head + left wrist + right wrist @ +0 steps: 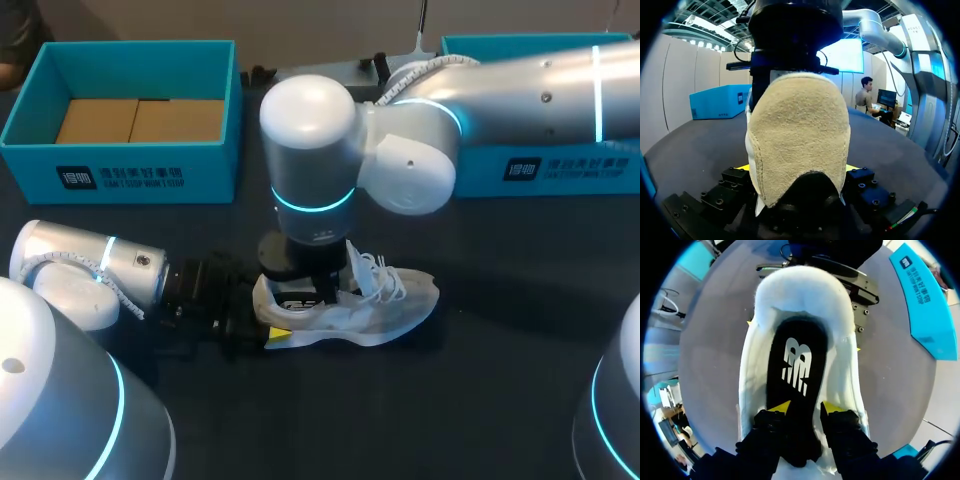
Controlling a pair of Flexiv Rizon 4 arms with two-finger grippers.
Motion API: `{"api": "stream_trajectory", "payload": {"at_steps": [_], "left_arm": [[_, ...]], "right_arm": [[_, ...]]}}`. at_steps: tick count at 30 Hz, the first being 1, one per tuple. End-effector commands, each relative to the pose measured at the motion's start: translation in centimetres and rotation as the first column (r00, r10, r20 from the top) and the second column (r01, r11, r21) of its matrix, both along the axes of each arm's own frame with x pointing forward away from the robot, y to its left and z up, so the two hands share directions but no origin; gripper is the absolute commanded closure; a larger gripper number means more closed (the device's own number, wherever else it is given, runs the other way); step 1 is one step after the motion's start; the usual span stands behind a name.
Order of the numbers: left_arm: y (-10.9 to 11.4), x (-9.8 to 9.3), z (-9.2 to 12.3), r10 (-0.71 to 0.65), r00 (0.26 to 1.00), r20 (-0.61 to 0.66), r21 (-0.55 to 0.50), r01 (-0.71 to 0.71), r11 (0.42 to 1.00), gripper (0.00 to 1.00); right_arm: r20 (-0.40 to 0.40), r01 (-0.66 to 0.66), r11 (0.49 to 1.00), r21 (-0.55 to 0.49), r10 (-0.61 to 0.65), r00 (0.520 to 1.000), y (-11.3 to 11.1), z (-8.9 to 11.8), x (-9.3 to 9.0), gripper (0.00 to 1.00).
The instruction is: Take the shoe out of the shoebox, open the shoe tongue, remove and reinsert the insole, then place the shoe into the shoebox
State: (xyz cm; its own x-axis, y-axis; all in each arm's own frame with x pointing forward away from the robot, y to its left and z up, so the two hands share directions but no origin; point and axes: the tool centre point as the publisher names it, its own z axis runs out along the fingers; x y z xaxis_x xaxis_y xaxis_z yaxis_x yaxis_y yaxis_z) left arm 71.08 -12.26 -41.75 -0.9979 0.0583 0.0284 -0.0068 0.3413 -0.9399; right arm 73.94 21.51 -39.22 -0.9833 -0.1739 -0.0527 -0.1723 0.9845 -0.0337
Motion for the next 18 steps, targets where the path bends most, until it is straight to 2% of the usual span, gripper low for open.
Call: {"api": "stream_trajectory", "payload": {"at_steps": [1, 5, 8, 10, 11, 14, 18], "left_arm": [[-0.1, -0.2, -0.1, 0.000, 1.000, 0.000, 0.001, 0.000, 1.000, 1.00], [-0.1, -0.2, -0.1, 0.000, 1.000, 0.000, 0.001, 0.000, 1.000, 1.00], [-0.1, -0.2, -0.1, 0.000, 1.000, 0.000, 0.001, 0.000, 1.000, 1.00], [-0.1, -0.2, -0.1, 0.000, 1.000, 0.000, 0.001, 0.000, 1.000, 1.00], [-0.1, -0.2, -0.1, 0.000, 1.000, 0.000, 0.001, 0.000, 1.000, 1.00], [-0.1, -0.2, -0.1, 0.000, 1.000, 0.000, 0.001, 0.000, 1.000, 1.00], [-0.1, -0.2, -0.1, 0.000, 1.000, 0.000, 0.001, 0.000, 1.000, 1.00]], "right_arm": [[-0.024, -0.006, 1.000, 0.009, 0.006, 1.000, 0.5, -1.2, 0.0, 0.63], [-0.060, -0.004, 1.000, 0.018, 0.006, 0.998, 0.9, -2.1, -1.0, 0.64], [-0.071, 0.014, 1.000, 0.022, -0.012, 0.997, 0.9, -2.6, -1.8, 0.70], [-0.074, 0.035, 0.999, 0.023, -0.034, 0.997, 0.8, -2.7, -2.2, 0.96], [-0.070, 0.042, 0.999, 0.023, -0.041, 0.997, 0.6, -2.5, -2.3, 1.00], [-0.050, 0.070, 0.998, 0.007, -0.069, 0.996, -0.2, -1.6, -2.6, 1.00], [-0.007, 0.096, 0.995, -0.033, -0.096, 0.995, -1.6, 0.8, -2.8, 1.00]]}}
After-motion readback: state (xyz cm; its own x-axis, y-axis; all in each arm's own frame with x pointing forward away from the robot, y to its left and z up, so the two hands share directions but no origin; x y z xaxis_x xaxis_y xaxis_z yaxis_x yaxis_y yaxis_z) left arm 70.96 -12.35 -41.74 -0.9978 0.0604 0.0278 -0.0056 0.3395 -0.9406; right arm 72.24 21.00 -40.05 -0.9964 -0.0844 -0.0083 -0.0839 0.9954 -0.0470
